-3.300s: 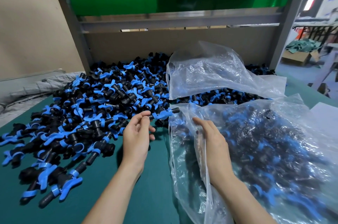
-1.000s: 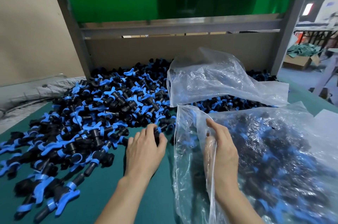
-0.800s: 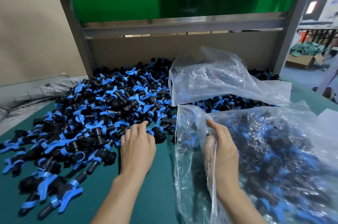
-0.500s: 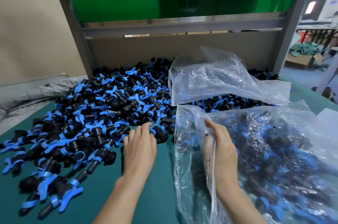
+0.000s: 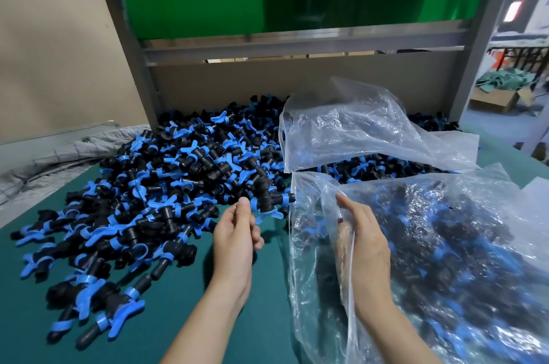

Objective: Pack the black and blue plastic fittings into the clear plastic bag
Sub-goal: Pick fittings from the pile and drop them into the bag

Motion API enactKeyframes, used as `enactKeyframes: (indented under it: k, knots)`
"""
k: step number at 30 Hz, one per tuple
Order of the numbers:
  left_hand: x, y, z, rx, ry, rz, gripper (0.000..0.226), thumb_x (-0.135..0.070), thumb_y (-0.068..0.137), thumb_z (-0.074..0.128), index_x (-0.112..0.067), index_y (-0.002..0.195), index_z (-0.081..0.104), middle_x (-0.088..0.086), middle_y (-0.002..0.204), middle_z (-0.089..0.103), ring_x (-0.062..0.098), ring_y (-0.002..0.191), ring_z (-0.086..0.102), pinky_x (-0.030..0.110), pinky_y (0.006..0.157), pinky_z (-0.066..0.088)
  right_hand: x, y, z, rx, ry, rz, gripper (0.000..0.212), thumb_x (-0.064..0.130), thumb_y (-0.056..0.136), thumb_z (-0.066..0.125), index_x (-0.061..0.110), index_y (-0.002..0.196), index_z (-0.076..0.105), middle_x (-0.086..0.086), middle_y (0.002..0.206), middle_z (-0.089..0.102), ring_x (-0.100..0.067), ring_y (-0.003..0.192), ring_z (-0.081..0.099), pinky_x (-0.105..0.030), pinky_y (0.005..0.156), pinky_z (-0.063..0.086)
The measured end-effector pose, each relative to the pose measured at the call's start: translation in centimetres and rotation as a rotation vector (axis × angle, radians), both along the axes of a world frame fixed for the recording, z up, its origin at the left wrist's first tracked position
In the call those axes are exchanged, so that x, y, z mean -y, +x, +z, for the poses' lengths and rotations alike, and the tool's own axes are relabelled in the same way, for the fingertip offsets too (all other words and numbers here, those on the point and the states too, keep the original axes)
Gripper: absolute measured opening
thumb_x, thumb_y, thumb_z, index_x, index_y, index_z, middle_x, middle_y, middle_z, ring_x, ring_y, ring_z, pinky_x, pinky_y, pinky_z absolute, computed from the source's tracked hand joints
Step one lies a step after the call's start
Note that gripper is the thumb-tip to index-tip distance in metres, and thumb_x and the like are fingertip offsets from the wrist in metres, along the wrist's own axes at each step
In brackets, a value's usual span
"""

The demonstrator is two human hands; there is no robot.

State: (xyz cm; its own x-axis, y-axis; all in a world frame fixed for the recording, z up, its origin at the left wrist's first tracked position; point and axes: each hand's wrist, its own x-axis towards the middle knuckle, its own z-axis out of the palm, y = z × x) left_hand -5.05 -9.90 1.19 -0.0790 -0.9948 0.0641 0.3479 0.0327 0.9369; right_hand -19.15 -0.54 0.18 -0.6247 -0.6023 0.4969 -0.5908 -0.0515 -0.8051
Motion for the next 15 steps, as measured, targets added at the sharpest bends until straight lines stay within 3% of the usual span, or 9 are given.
enactKeyframes:
  k: [3,7,11,15]
  knots:
    - [0.09,-0.1,0.11,-0.091,0.105,-0.039,0.023,-0.03,0.101,0.052,-0.015,0.083,0.053,-0.007,0.064,0.052,0.005,0.05,0.044,0.018,0.043,0.036,0.07,-0.12,-0.15,-0.047,0.02,-0.011,0.047,0.005,0.096,0.042,0.026,0.135,0.055,0.019,0.126,0.056,0.022,0.097,0.05,-0.023,0.085,0.046]
    - [0.15,0.15,0.16,-0.129,0.159,-0.098,0.011,-0.021,0.102,0.051,-0.016,0.103,0.061,-0.002,0.076,0.067,0.007,0.058,0.058,0.021,0.049,0.045,0.12,-0.32,-0.39,-0.044,0.025,0.004,0.047,-0.002,0.098,0.048,0.027,0.135,0.054,0.019,0.129,0.056,0.023,0.1,0.049,-0.016,0.08,0.044]
    - [-0.17,-0.11,0.4,-0.099,0.134,-0.12,0.012,-0.019,0.101,0.052,-0.014,0.105,0.062,-0.005,0.074,0.069,0.007,0.059,0.058,0.022,0.051,0.046,0.26,-0.3,-0.44,-0.042,-0.003,0.006,0.039,0.007,0.098,0.053,0.028,0.131,0.054,0.021,0.123,0.055,0.026,0.099,0.048,-0.016,0.078,0.042]
    - [-0.42,-0.35,0.41,-0.053,0.132,-0.125,0.013,-0.021,0.102,0.051,-0.014,0.1,0.062,-0.006,0.073,0.067,0.006,0.057,0.056,0.023,0.053,0.042,0.42,-0.32,-0.58,-0.113,-0.012,-0.051,0.028,0.02,0.098,0.06,0.026,0.125,0.056,0.018,0.115,0.056,0.007,0.092,0.056,-0.025,0.075,0.048]
